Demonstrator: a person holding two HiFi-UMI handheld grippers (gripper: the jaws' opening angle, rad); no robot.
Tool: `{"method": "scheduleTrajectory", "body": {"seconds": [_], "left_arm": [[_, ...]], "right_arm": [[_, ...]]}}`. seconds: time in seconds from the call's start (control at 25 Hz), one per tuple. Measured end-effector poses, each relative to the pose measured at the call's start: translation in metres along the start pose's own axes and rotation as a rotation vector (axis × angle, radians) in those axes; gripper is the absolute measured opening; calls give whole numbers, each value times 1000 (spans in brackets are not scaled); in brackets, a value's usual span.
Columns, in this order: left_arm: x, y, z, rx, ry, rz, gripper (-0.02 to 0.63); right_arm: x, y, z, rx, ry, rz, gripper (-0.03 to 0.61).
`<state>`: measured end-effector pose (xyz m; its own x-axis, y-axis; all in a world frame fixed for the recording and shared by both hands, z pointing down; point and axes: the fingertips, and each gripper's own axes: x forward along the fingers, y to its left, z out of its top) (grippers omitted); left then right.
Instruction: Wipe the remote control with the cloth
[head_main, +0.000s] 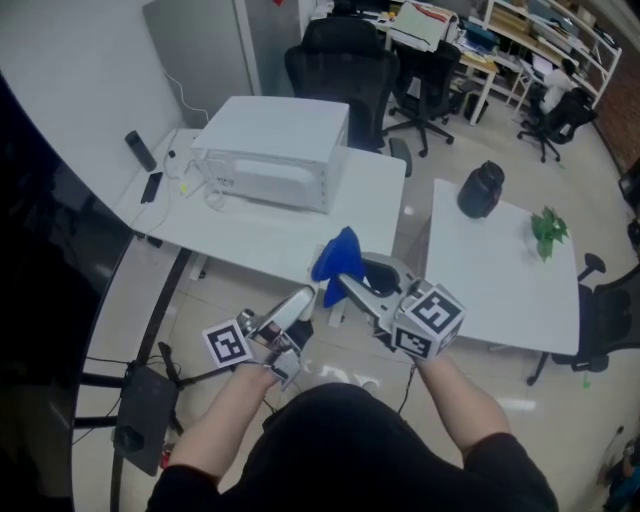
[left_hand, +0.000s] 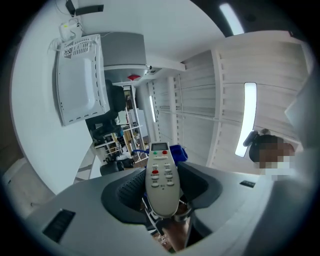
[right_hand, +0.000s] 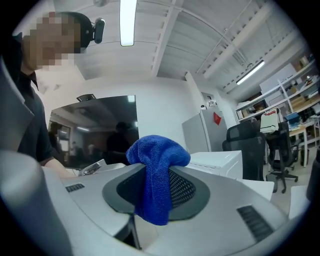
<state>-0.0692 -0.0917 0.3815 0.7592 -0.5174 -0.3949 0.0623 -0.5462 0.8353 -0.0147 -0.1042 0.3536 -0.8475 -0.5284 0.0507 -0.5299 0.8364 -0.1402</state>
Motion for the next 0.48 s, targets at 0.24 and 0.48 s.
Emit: {"method": "scheduleTrajectory", "body": {"seconds": [0.24,0.48], "left_arm": [[5,-4,37,17,-95,-13,202],[7,-7,11,-3,-3,-24,202]], "right_arm": [[8,57,-35,-24,91,148,124],[7,46,-35,-9,85,118,124]]}}
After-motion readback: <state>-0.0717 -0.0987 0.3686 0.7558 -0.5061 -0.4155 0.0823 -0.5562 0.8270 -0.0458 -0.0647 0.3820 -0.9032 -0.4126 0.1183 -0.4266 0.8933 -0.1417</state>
